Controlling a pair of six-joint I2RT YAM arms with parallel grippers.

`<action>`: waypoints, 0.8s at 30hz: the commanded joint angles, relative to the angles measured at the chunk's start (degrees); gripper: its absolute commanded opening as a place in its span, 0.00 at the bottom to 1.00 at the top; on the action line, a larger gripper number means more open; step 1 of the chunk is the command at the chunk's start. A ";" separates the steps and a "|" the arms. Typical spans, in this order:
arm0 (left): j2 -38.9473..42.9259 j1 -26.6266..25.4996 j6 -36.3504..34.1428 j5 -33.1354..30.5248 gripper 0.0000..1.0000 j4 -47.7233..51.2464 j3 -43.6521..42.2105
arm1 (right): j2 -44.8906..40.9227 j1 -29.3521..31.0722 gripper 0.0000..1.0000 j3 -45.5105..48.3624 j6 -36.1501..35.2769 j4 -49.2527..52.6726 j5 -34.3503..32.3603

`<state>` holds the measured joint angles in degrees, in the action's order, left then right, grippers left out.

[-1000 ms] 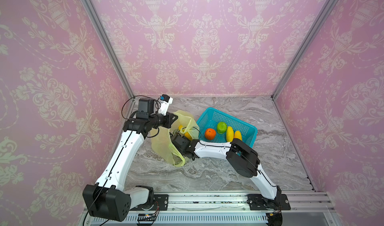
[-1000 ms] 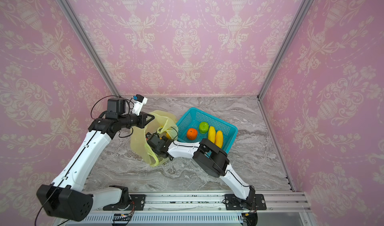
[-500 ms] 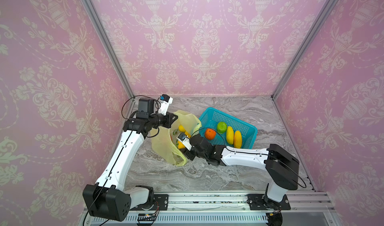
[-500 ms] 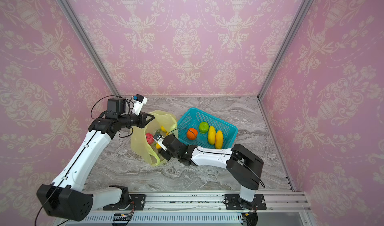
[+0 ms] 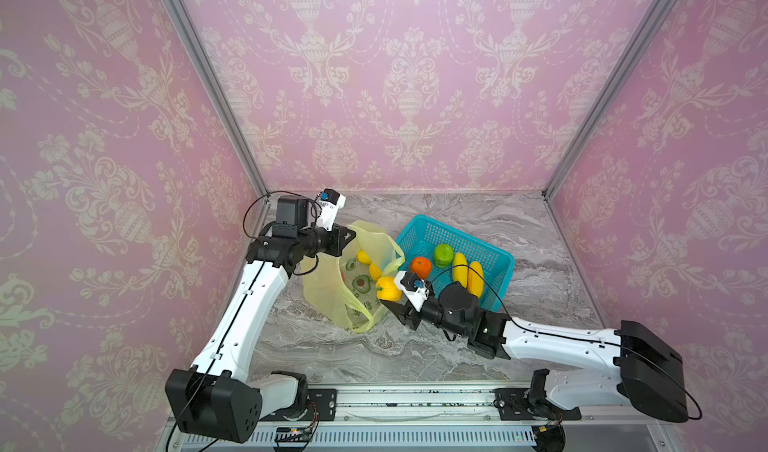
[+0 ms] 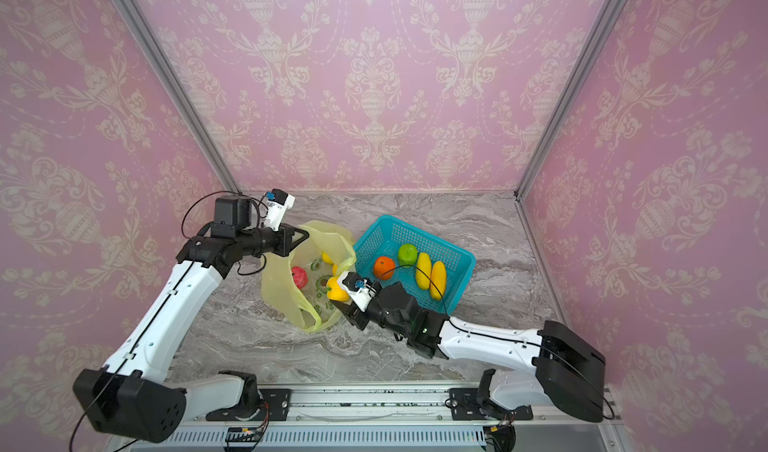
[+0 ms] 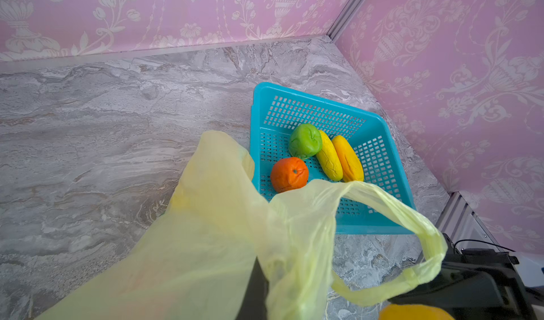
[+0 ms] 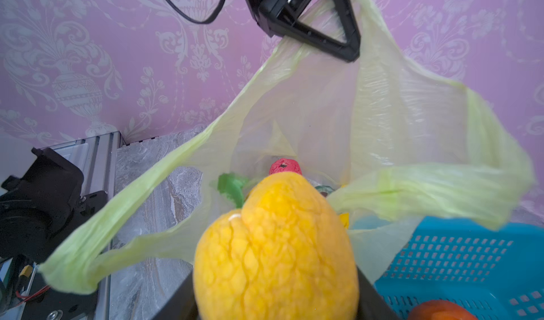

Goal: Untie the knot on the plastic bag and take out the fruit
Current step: 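Lift the yellow pepper out and carry it over the teal basket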

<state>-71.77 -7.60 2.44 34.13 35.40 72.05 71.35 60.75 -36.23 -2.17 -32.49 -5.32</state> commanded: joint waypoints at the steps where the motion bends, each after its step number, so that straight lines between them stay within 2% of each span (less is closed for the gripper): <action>1: 0.27 0.57 0.46 -0.38 0.00 0.36 0.02 | -5.74 -0.62 0.21 5.29 -0.10 -9.38 -5.61; 5: 0.27 0.57 0.46 -0.38 0.00 0.37 0.02 | -11.24 -3.35 0.20 11.48 3.20 -15.89 -13.44; 7: 0.31 0.58 0.46 -0.46 0.00 0.37 0.02 | -13.16 -7.28 0.19 13.99 7.49 -17.57 -15.55; 13: 0.27 0.62 0.38 -0.56 0.00 0.48 0.02 | -13.51 -17.55 0.19 16.06 20.98 -13.04 -20.48; 17: 0.22 0.59 0.38 -0.56 0.00 0.46 0.02 | -8.73 -21.81 0.20 12.63 26.11 -7.05 -18.41; 24: 0.22 0.56 0.38 -0.64 0.00 0.51 0.02 | 5.58 -24.99 0.20 0.47 29.60 6.41 -14.00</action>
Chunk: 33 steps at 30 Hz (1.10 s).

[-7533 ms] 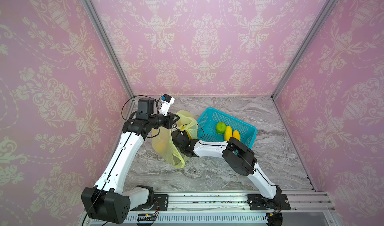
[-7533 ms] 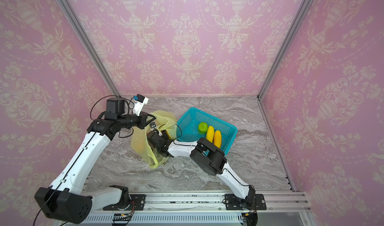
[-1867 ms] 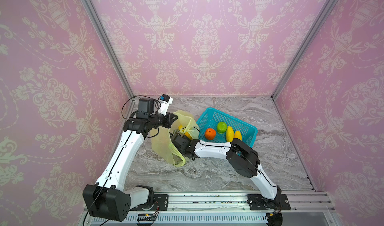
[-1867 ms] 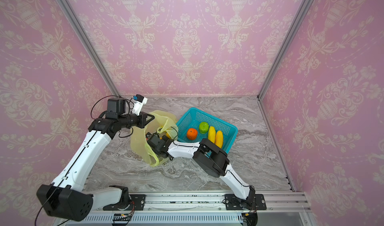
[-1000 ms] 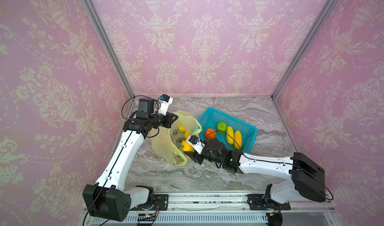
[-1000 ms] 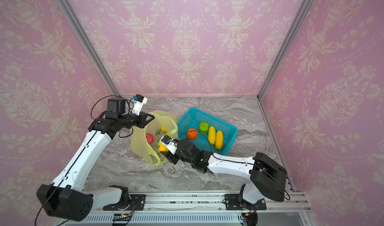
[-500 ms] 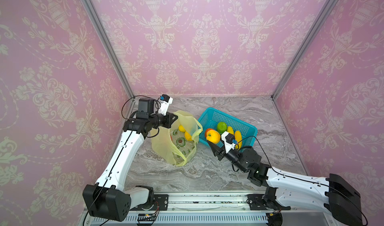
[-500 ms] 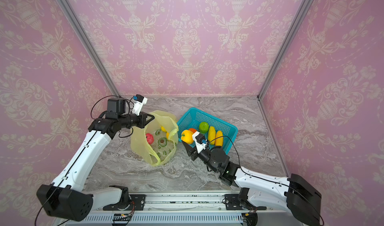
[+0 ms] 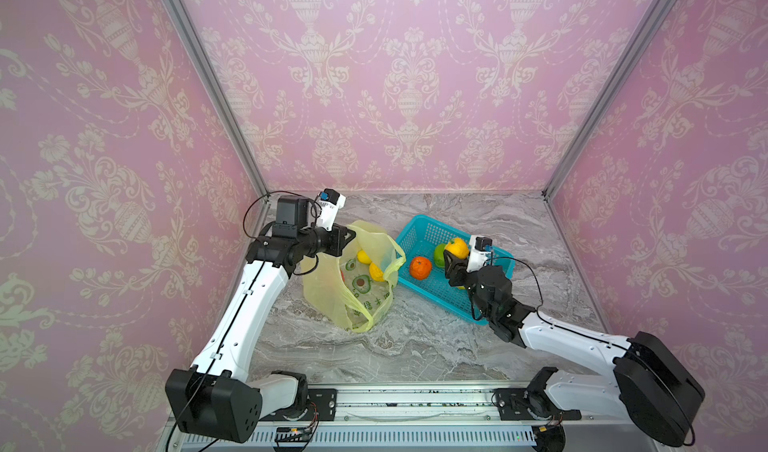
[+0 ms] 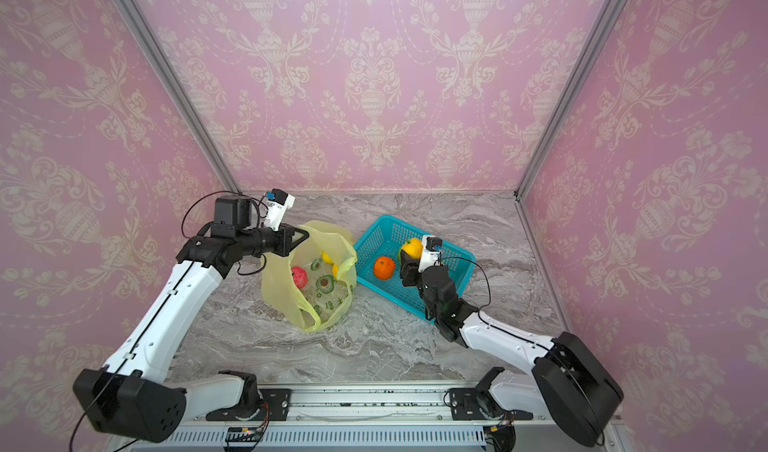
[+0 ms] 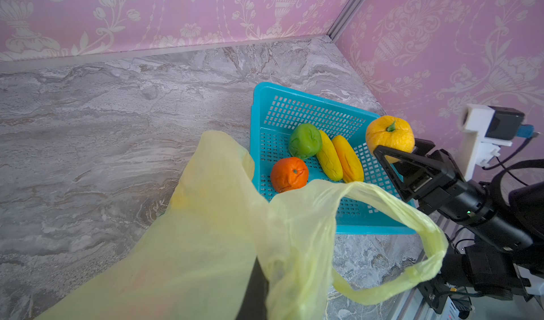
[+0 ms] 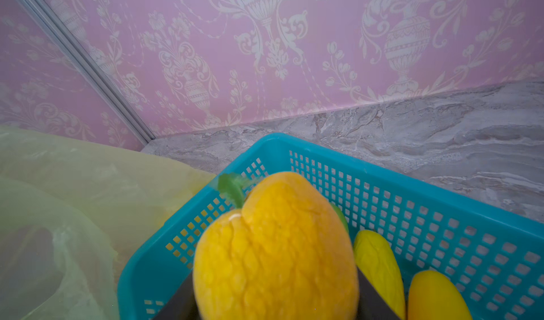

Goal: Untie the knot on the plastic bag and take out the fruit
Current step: 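Lift the yellow pepper out and carry it over the teal basket, then open the right gripper to release the yellow pepper into the basket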

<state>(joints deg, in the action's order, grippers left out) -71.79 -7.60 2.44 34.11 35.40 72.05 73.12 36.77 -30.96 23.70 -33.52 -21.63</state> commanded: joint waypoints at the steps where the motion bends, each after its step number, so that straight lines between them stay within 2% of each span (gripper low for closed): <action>1: 0.29 0.58 0.38 -0.62 0.00 0.48 0.02 | 6.04 -1.45 0.20 -6.63 4.02 9.22 3.17; 8: 0.27 0.61 0.31 -0.62 0.00 0.53 0.10 | 20.77 -5.19 0.19 -18.77 6.50 19.14 15.81; 14: 0.33 0.56 0.34 -0.54 0.00 0.55 0.11 | 26.16 -6.93 0.19 -22.70 7.73 21.35 20.69; 19: 0.26 0.56 0.38 -0.53 0.00 0.55 0.11 | 29.22 -7.32 0.33 -26.48 7.31 26.68 19.95; 24: 0.25 0.58 0.29 -0.62 0.00 0.55 0.02 | 30.50 -7.41 0.64 -27.37 6.92 27.16 20.82; 27: 0.16 0.57 0.29 -0.62 0.00 0.55 0.02 | 28.61 -7.41 0.77 -25.43 6.12 25.17 20.66; 33: 0.17 0.62 0.31 -0.53 0.00 0.54 0.11 | 23.52 -7.38 0.83 -20.86 4.44 20.99 19.57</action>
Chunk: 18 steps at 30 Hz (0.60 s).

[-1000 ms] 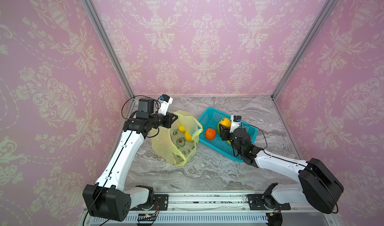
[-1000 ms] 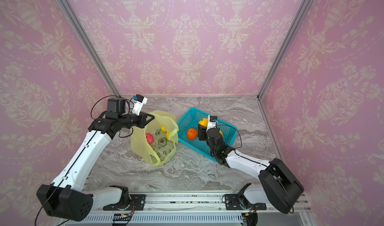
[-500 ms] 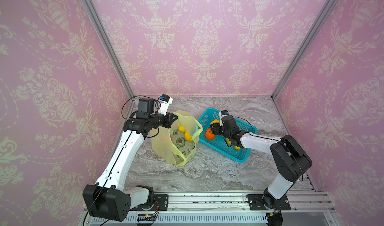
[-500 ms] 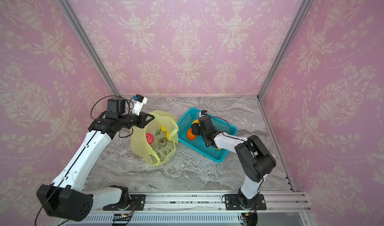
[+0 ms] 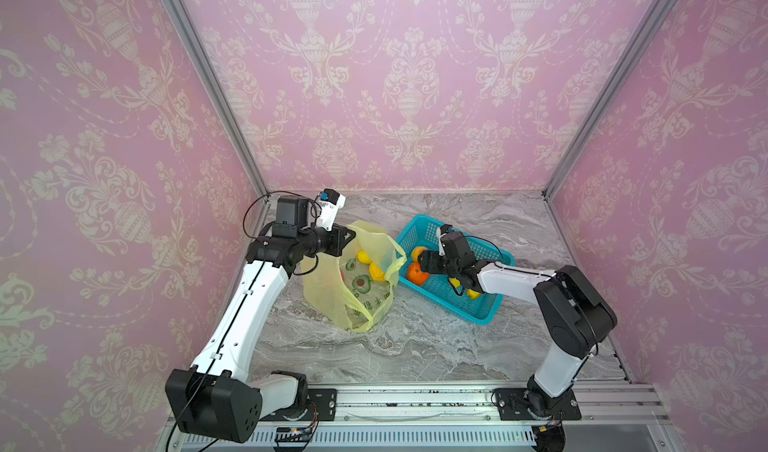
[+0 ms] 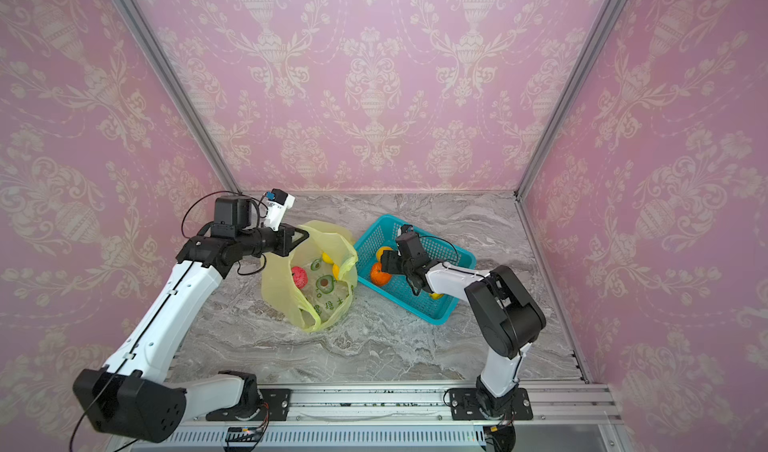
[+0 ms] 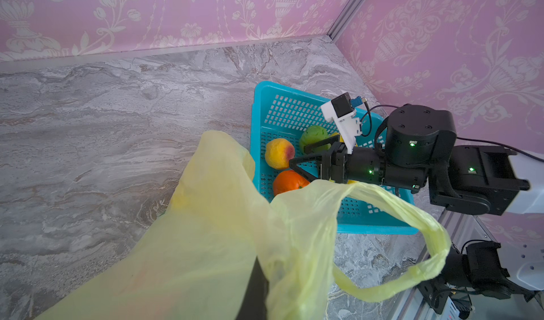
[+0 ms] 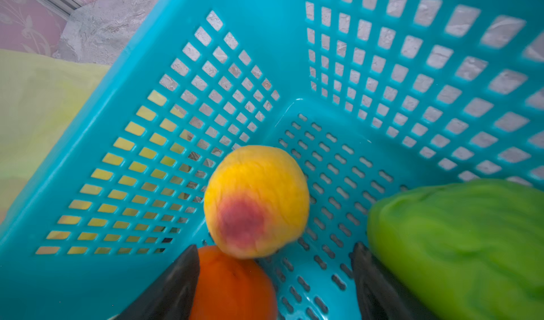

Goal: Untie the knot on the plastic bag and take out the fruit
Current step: 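Open the right gripper to release the yellow pepper into the basket, then move the open right gripper back into the bag mouth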

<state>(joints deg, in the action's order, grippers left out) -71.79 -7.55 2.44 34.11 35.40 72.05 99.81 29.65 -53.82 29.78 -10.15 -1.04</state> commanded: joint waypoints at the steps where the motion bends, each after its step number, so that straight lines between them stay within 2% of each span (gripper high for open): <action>1: 0.16 0.52 0.32 -0.51 0.00 0.55 0.06 | -4.18 -0.29 0.83 2.85 -1.83 -3.25 -1.15; 4: 0.16 0.52 0.36 -0.53 0.00 0.56 0.11 | -8.68 -0.21 0.79 7.44 -1.84 -8.61 -1.26; 9: 0.25 0.59 0.34 -0.53 0.00 0.55 0.11 | -21.41 2.19 0.64 19.50 -4.86 -23.19 -2.56; 14: 0.17 0.52 0.38 -0.45 0.00 0.55 0.11 | -32.63 10.77 0.54 26.71 -14.26 -31.84 -5.91; 18: 0.25 0.54 0.38 -0.45 0.00 0.56 0.02 | -34.79 16.91 0.49 27.47 -20.66 -34.50 -3.95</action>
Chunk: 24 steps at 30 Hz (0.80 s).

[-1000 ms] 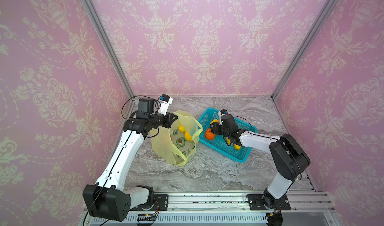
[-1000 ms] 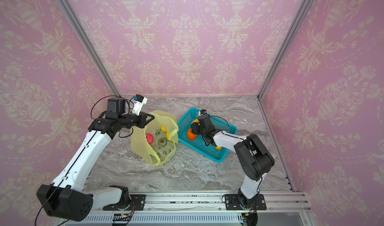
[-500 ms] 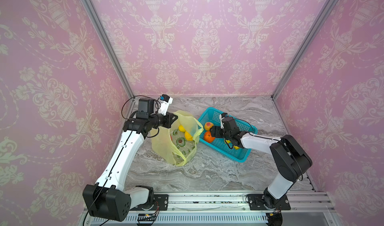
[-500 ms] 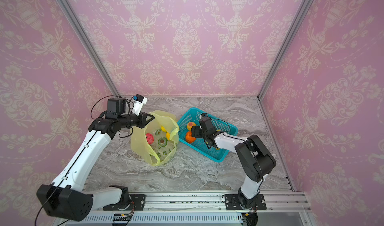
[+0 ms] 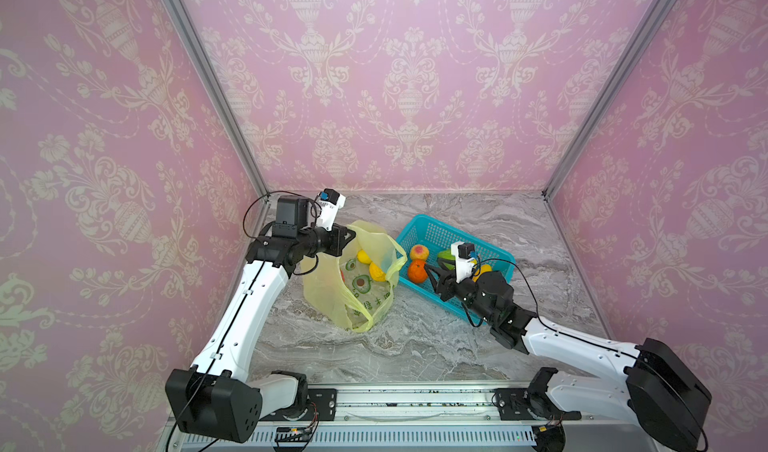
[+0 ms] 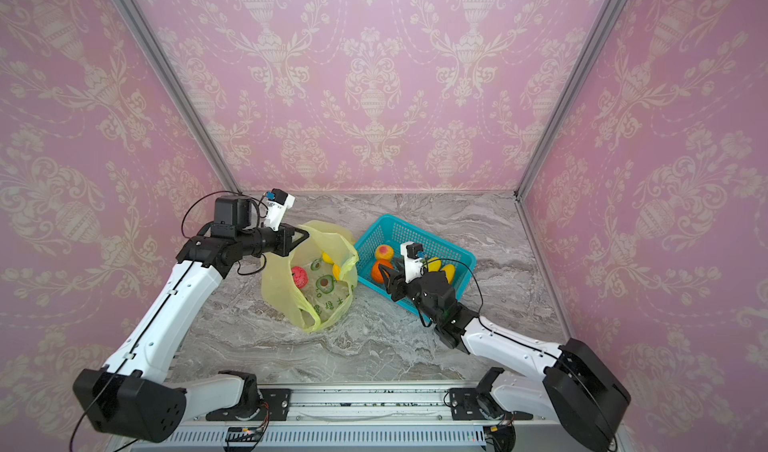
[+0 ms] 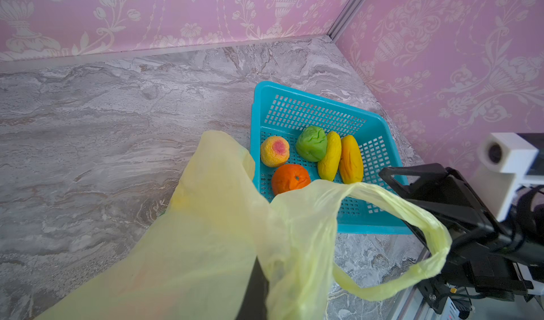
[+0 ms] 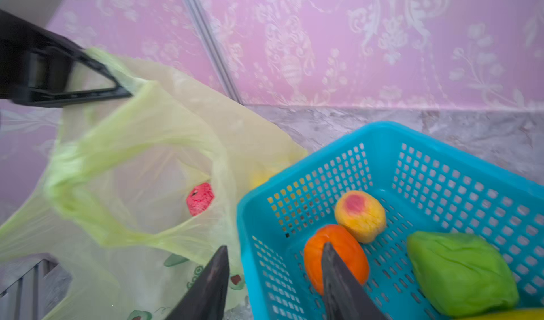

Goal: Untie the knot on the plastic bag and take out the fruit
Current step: 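Move the open right gripper back into the bag mouth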

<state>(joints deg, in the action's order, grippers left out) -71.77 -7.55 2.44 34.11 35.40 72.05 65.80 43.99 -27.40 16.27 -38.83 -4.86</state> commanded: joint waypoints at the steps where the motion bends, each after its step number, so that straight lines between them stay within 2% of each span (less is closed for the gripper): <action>1: 0.31 0.52 0.38 -0.40 0.00 0.55 0.10 | -0.69 4.03 0.49 0.93 -8.76 -6.46 0.78; 6: 1.54 0.52 0.11 -0.60 0.00 1.62 0.44 | 4.28 11.44 0.45 -1.91 -16.05 -7.31 5.20; 11: 3.54 0.54 1.17 -2.49 0.00 2.95 -0.25 | 13.31 18.05 0.36 -8.00 -21.65 -5.22 4.32; 15: 4.62 0.57 1.10 -2.55 0.00 1.24 -2.23 | 22.33 19.02 0.32 -12.06 -20.15 -6.43 4.66; 19: 4.62 0.55 1.16 -1.18 0.00 0.76 -2.50 | 30.66 19.43 0.28 -19.72 -17.51 -0.62 3.12; 24: 4.53 0.61 1.52 -0.30 0.00 0.24 -2.66 | 37.40 19.44 0.29 -26.63 -13.62 4.64 0.05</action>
<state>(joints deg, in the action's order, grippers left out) -67.81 -7.55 2.70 32.67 36.27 69.97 101.08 63.11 -50.37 -0.19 -38.30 -2.28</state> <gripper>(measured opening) 0.047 0.285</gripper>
